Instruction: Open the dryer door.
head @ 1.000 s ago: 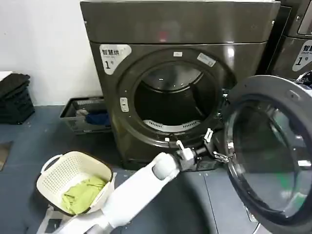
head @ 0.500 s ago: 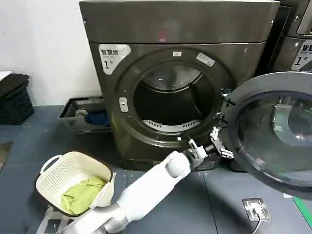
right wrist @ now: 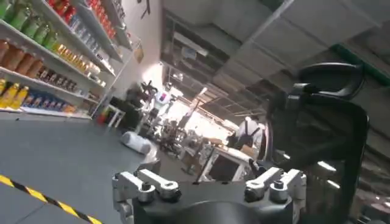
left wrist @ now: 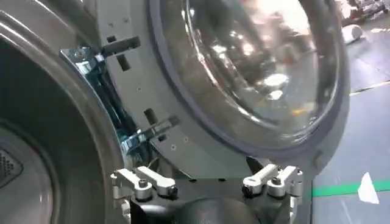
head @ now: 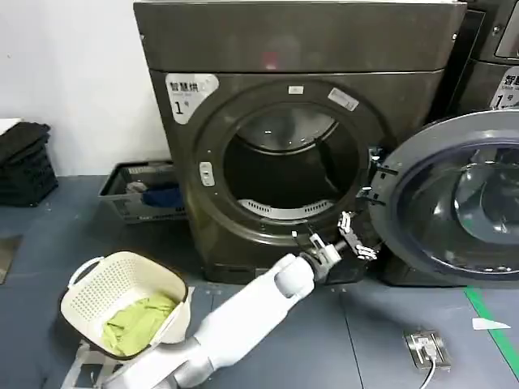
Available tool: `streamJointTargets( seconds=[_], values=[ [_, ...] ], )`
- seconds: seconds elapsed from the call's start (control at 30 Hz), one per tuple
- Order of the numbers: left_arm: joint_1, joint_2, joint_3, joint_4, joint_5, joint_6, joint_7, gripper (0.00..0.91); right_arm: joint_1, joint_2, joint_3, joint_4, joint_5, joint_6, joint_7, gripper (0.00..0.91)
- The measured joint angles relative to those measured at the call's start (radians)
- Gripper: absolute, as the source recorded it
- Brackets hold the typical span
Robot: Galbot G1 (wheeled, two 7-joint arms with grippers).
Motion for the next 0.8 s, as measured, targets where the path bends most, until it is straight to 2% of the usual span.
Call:
streamJointTargets(
  seconds=[0.5, 0.63, 0.8],
  values=[
    [0.0, 0.0, -0.008, 0.003, -0.006, 0.002, 0.015, 0.907, 0.0, 0.0, -0.005, 0.006, 0.003, -0.017, -0.004, 0.907],
    [0.02, 0.0, -0.024, -0.032, -0.005, 0.078, 0.043, 0.907, 0.0, 0.0, -0.002, 0.005, 0.006, -0.019, -0.007, 0.907],
    [0.067, 0.0, -0.071, -0.155, -0.026, 0.214, 0.075, 0.907, 0.004, 0.0, -0.001, 0.014, 0.039, -0.025, -0.027, 0.907]
  ],
)
